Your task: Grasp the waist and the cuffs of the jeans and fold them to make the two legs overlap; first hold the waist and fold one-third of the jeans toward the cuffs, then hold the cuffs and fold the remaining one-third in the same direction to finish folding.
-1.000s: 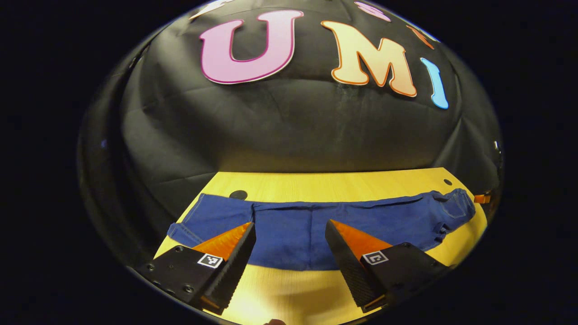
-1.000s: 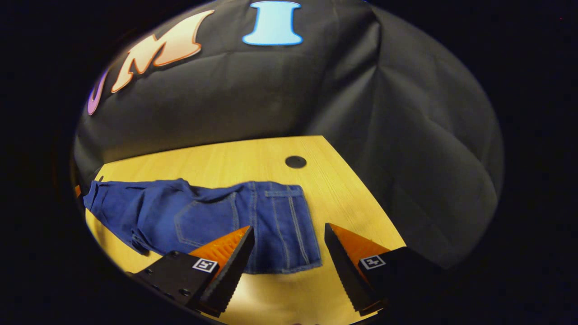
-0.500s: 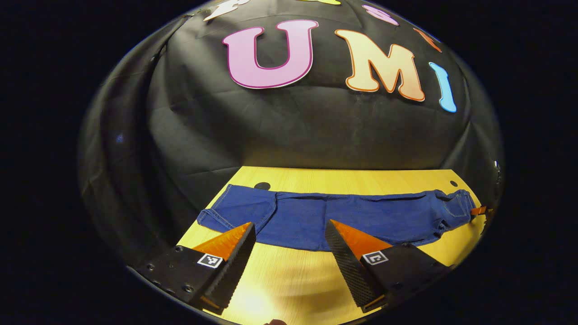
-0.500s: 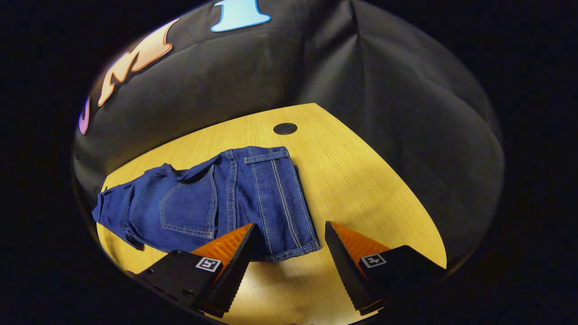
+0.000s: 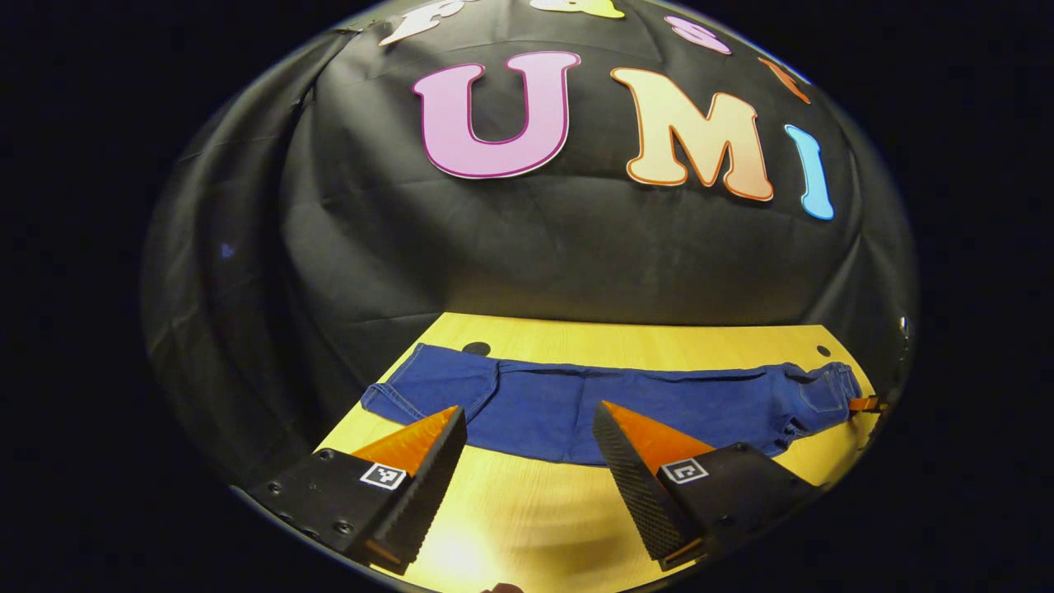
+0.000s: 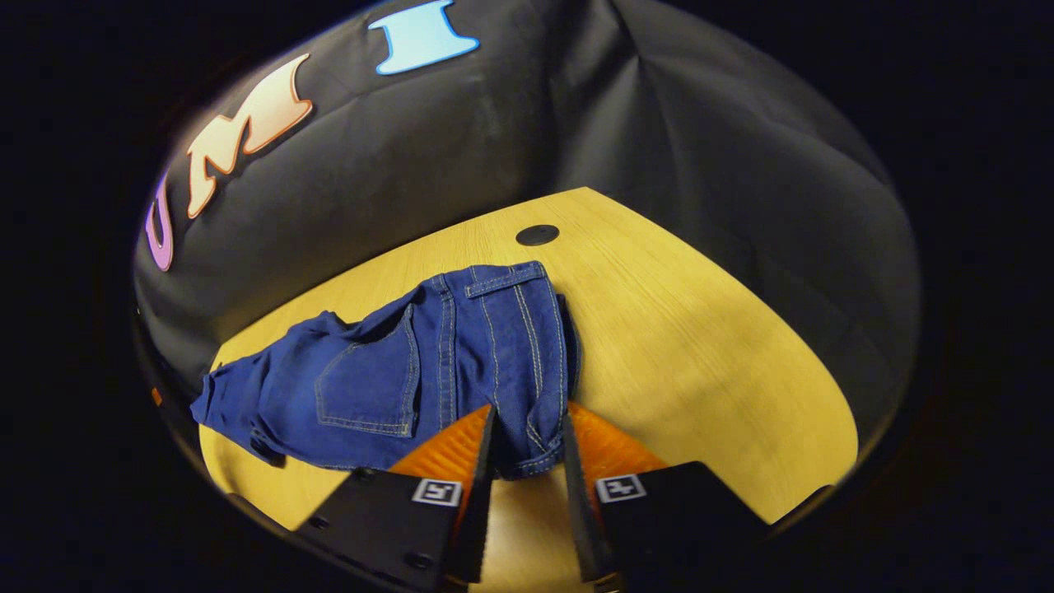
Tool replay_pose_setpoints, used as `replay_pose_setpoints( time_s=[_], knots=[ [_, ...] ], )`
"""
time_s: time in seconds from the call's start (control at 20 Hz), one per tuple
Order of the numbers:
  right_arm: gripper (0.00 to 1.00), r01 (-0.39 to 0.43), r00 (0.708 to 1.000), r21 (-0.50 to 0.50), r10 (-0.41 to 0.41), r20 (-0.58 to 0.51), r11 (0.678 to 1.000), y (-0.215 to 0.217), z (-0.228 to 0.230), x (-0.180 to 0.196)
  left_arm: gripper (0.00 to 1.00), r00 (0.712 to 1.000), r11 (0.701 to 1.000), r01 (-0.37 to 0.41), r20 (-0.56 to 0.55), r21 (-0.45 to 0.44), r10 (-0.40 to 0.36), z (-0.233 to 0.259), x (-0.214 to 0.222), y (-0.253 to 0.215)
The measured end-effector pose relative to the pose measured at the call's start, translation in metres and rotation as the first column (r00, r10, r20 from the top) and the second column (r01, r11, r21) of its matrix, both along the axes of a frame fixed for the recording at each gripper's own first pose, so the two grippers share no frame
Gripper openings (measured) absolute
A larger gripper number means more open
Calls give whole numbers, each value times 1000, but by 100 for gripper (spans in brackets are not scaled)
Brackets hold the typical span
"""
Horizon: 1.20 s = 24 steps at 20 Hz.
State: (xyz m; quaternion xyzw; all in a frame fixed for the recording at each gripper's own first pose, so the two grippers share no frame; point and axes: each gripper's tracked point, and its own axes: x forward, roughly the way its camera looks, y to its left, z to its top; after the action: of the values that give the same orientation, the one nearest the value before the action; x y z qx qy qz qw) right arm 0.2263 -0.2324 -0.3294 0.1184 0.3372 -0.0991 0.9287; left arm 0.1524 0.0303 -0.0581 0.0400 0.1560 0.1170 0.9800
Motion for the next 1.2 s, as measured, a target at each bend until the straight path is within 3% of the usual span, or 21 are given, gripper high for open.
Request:
replay_pose_setpoints(
  time_s=[0.15,0.3,0.5,0.6,0.75,1.0,1.1,1.2],
  knots=[
    [25,9,1000,21,-9,21,1000,4,3,2,96,1000,1000,-12,-12,-10,12,-5,-5,2],
    [18,12,999,-6,-12,50,1000,2,9,1,96,1000,1000,-17,-8,-18,17,-4,-11,5],
    [15,62,997,82,-65,31,995,6,12,0,95,1000,1000,-2,-8,-17,2,-3,-12,7],
    [6,62,997,45,-64,37,997,5,16,2,96,1000,1000,12,-10,-13,-12,-1,-12,8],
    [4,73,996,32,-75,47,997,8,29,3,95,999,999,42,-9,-33,-42,-3,-11,8],
    [3,67,972,215,-112,206,974,50,110,13,96,997,996,69,-22,-61,-70,-10,-12,22],
    [3,9,959,287,-90,269,958,84,138,28,96,997,995,78,-15,-69,-79,-8,-13,31],
    [3,-77,944,390,-59,326,918,127,159,38,96,995,992,98,-15,-81,-100,-10,-15,39]
  ],
)
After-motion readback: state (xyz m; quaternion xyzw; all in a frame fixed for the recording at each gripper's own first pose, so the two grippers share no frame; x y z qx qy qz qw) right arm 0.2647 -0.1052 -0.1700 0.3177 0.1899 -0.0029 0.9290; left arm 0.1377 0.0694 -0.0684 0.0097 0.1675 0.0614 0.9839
